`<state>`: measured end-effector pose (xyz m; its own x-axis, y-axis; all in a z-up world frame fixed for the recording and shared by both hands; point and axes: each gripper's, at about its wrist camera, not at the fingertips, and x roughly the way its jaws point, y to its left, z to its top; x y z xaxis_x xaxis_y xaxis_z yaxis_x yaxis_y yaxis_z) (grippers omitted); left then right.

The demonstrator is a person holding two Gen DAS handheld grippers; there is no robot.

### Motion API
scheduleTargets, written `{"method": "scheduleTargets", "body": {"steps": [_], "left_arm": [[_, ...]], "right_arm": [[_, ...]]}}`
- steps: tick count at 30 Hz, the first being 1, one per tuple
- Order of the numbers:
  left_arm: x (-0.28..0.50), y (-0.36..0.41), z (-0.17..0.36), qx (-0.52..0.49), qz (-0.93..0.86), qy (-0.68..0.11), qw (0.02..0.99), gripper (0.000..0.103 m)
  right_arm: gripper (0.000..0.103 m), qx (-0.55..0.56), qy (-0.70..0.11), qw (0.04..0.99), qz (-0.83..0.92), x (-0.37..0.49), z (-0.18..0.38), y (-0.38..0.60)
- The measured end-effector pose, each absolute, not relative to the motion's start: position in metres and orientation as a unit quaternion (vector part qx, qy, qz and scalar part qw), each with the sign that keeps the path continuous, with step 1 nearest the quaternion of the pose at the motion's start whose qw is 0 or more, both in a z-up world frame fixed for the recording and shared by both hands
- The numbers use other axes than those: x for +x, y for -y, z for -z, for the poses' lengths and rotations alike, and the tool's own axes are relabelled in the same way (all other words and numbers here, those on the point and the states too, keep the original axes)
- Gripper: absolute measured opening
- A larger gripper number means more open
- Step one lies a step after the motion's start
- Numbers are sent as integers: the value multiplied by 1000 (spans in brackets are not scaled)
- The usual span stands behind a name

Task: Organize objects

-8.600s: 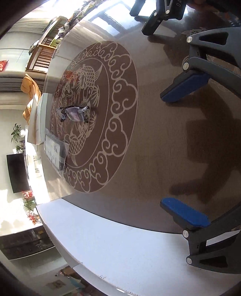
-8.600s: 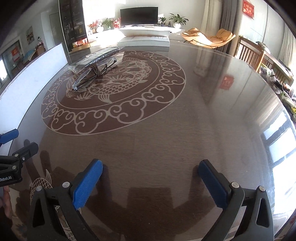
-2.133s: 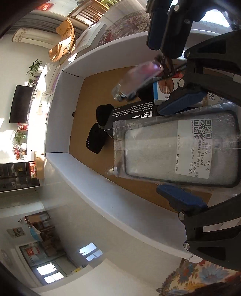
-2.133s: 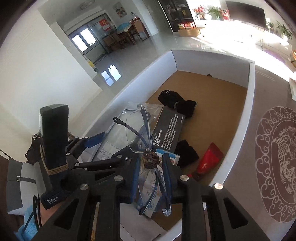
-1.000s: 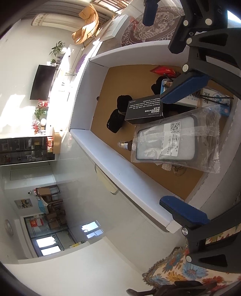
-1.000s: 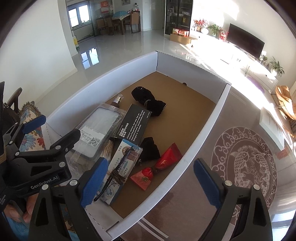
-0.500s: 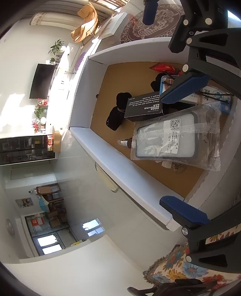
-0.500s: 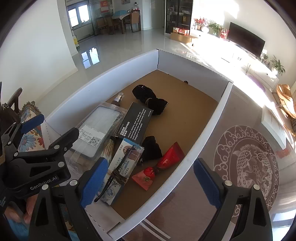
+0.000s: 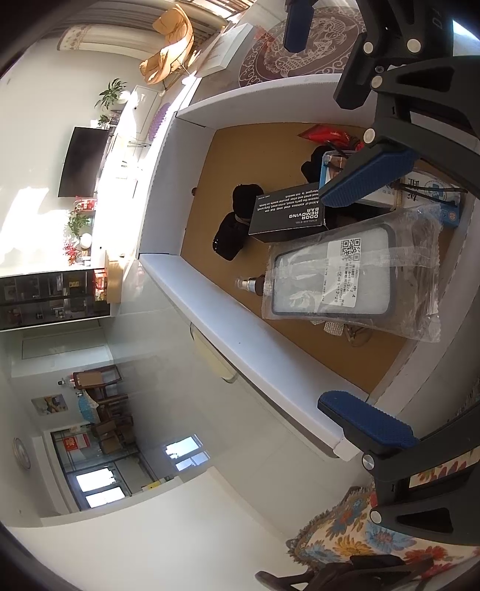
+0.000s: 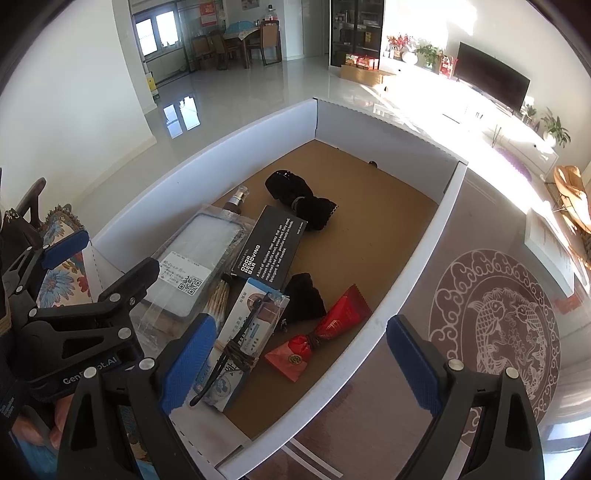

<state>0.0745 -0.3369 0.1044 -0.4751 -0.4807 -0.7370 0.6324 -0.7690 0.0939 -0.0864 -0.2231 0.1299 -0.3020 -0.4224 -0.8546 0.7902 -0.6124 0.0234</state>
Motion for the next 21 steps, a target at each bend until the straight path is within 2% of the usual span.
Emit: {"method": "scheduleTargets", "body": {"steps": [21], "left_arm": [[76,338,-107,391,854,-104,327,102]], "right_arm": [[94,446,-208,391,778,-84,-131,226]]}}
